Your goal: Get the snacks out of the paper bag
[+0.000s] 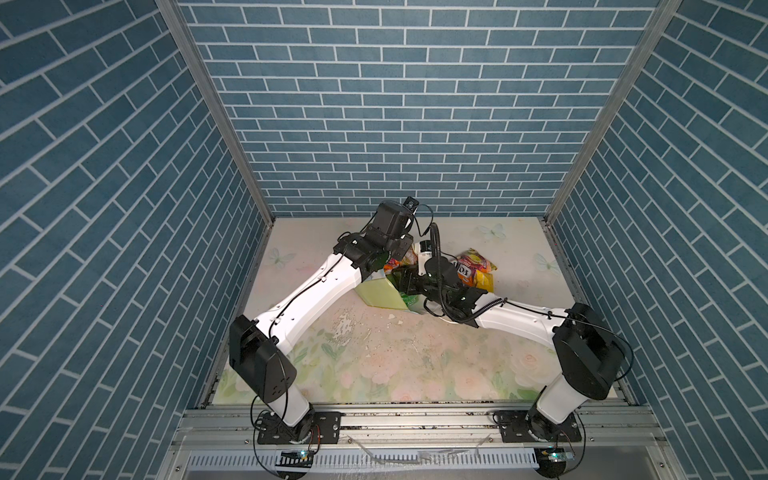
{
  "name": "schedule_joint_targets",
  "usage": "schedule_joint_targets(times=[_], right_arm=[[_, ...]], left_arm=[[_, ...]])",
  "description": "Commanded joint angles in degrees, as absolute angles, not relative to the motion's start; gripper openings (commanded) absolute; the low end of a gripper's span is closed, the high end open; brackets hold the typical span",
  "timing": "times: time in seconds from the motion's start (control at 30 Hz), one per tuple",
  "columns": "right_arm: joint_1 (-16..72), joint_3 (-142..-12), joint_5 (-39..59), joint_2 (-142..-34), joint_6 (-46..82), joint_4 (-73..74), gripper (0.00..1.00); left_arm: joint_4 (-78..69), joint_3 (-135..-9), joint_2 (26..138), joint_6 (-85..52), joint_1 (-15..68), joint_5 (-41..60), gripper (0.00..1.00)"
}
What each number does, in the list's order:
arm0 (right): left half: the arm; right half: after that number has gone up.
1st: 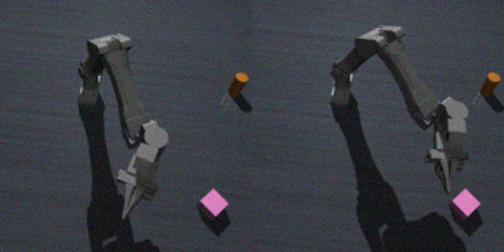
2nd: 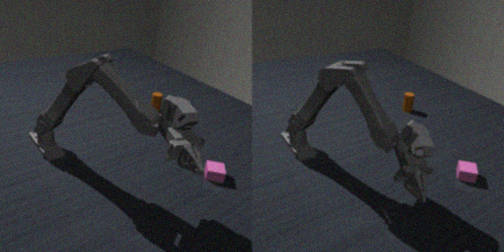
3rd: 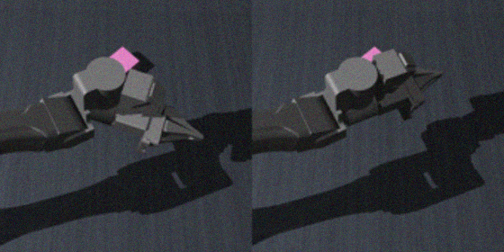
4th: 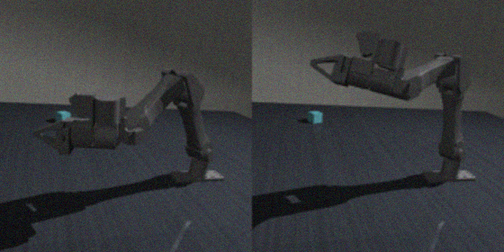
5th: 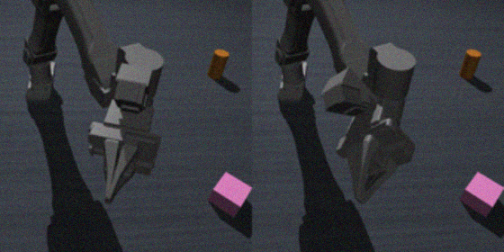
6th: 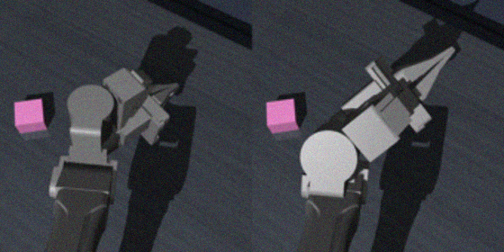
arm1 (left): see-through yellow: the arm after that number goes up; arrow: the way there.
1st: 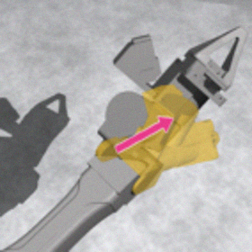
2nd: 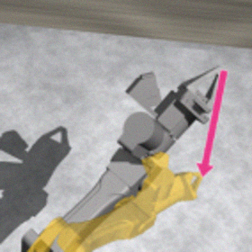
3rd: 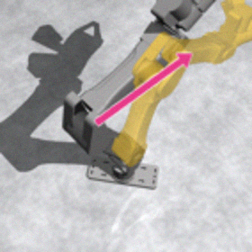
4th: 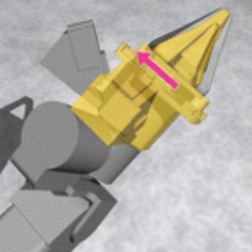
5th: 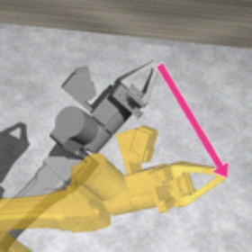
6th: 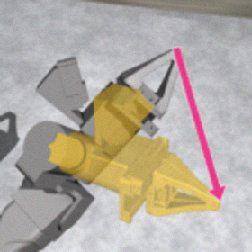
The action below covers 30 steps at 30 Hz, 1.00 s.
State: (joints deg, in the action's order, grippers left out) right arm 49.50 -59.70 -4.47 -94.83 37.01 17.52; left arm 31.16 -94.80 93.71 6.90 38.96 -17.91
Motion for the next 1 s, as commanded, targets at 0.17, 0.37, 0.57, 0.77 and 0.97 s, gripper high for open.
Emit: schedule_joint_targets(times=[0.17,0.37,0.57,0.77,0.97], right_arm=[[50.61,-54.89,-9.98,-90.33,30.93,20.19,0.69],[51.69,-51.34,-11.72,-85.97,28.39,22.0,0.68],[52.1,-50.71,-11.18,-86.16,27.54,21.19,0.67],[52.12,-51.82,-7.92,-88.61,25.82,20.38,0.57],[52.09,-53.91,-7.49,-91.26,23.83,17.97,0.5]], left_arm=[[31.78,-104.01,97.5,4.94,39.55,-22.11,0.0],[35.59,-109.0,101.1,4.31,39.55,-22.83,0.0],[37.64,-111.83,102.27,2.94,39.55,-21.35,0.0],[37.79,-112.89,101.6,2.72,39.55,-18.91,0.0],[38.23,-112.87,100.9,2.41,39.55,-17.23,0.0]])
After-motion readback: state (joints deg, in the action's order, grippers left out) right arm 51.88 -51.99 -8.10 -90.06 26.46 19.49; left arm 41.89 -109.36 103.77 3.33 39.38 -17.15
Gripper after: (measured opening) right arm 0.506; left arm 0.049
